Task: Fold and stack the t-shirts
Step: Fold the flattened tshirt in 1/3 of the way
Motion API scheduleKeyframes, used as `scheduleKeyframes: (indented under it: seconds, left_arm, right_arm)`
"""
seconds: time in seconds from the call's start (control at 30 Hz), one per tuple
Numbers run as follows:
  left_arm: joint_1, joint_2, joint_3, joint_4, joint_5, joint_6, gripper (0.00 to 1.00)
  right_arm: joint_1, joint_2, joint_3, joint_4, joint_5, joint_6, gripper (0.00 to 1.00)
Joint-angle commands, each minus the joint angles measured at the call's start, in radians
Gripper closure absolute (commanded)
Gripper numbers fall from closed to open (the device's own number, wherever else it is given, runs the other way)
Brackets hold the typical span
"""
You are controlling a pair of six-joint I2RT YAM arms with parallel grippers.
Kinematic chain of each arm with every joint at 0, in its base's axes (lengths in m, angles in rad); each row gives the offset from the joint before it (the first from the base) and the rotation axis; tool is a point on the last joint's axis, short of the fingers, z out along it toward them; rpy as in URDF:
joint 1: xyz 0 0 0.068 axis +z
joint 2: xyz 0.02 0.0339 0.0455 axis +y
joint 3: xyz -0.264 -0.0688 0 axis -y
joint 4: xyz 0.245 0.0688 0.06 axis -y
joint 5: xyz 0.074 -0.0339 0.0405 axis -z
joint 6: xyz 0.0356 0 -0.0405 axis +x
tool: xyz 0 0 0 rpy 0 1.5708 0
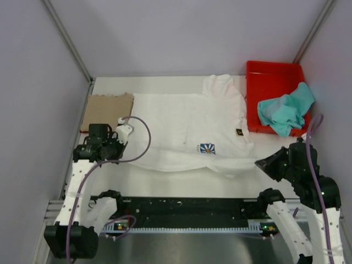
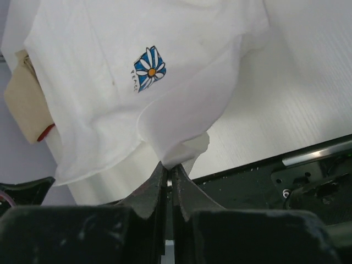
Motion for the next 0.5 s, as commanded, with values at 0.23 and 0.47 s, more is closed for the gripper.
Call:
scheduleKeyframes:
  seconds: [0.23,0.47]
  left_arm:
    - [-0.002,-0.228,0.038,-0.172,-0.029,-0.004,1.0]
    - [0.0,-0.237,0.044,-0.079,-0.103,-0.017,1.0]
  right_arm:
    - [-0.006,-0.099,0.057,-0.141,-0.174,-0.174,1.0]
    - [-0.007,-0.091,-0.022,-0.028,-0.198,-0.205,1.0]
